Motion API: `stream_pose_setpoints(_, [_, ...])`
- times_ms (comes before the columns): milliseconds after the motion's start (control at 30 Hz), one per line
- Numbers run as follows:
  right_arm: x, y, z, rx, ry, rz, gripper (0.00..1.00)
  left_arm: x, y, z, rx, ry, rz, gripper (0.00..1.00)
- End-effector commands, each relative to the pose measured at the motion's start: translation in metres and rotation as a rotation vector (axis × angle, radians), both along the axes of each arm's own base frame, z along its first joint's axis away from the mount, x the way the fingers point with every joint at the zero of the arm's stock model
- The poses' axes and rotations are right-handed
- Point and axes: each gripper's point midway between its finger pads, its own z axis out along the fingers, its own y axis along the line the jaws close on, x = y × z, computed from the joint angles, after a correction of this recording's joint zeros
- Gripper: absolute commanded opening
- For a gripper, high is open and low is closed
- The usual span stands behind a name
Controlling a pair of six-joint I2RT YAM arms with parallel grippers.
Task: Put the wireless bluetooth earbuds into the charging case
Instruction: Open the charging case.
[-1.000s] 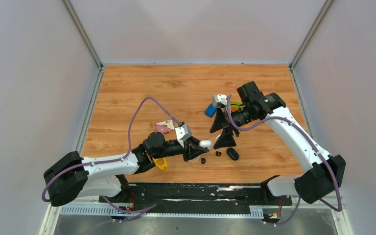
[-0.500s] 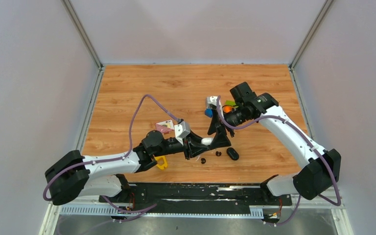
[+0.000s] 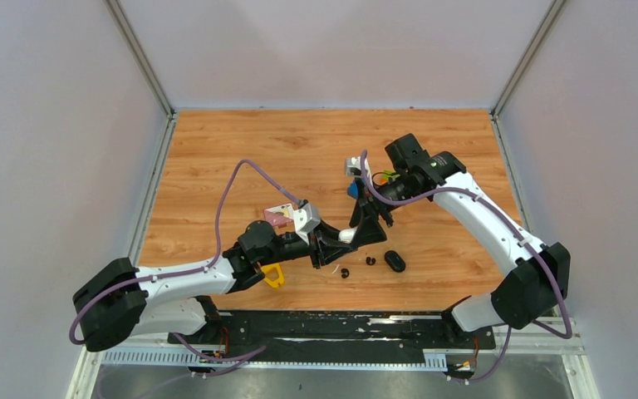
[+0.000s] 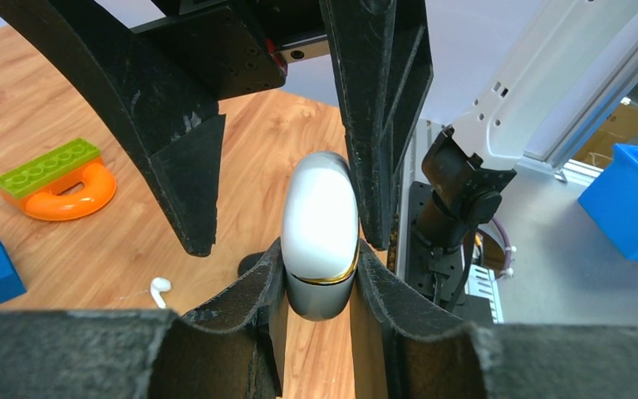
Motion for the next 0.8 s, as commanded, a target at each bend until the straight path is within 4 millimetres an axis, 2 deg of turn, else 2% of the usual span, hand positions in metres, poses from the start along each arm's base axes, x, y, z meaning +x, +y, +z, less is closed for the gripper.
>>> stream_pose_setpoints(0, [0.013,0.009,0.016,0.053,-0.031,-0.005,0.75,-0.014,0.000,0.026,-0.067,-0.080,-0.060,0.00])
stream_pose_setpoints(133, [0.010,0.010,0.021,0.080,0.024,0.008,0.75,-0.015,0.001,0.027,-0.072,-0.088,-0.060,0.00])
stream_pose_setpoints(767, [0.017,0.008,0.038,0.134,0.069,-0.010,0.75,-0.013,0.001,0.020,-0.059,-0.078,-0.055,0.00])
